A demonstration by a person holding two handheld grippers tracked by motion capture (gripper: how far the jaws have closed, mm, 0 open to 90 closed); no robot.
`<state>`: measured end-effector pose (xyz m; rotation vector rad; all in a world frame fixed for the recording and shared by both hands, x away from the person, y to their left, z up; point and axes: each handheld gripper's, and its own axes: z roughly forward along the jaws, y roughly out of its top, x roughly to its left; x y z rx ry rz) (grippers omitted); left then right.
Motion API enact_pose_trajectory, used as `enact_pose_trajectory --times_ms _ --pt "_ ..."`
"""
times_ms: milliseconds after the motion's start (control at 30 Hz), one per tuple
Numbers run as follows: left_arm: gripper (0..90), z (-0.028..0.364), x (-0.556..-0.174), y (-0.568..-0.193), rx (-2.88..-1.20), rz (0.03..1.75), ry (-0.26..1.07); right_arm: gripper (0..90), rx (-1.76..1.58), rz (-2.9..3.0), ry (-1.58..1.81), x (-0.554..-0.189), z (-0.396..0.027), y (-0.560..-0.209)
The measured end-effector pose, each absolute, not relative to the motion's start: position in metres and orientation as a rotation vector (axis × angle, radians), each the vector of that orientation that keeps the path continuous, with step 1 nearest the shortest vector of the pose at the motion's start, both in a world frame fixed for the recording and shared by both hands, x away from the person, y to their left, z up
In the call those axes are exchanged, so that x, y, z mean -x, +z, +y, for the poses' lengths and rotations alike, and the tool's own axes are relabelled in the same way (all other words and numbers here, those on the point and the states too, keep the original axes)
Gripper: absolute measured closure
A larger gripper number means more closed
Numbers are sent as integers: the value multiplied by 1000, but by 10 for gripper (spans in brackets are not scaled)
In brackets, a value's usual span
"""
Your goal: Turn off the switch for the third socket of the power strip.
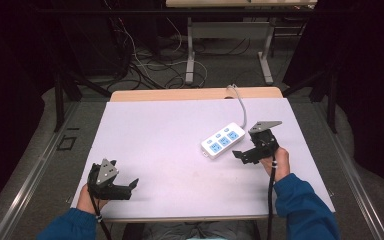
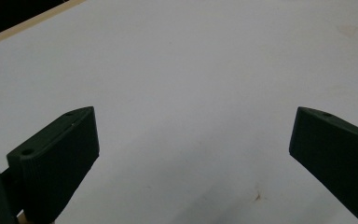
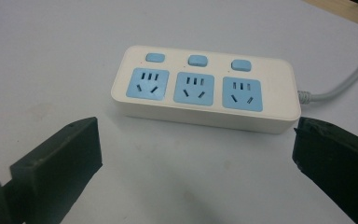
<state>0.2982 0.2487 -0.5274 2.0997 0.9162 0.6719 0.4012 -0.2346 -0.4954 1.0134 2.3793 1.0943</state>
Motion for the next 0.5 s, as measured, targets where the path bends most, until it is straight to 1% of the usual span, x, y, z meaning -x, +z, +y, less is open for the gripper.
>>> enact_pose_trajectory --times_ms 500 --pt "12 249 -299 -528 -2100 917 669 17 -1009 2344 1133 -415 -229 -491"
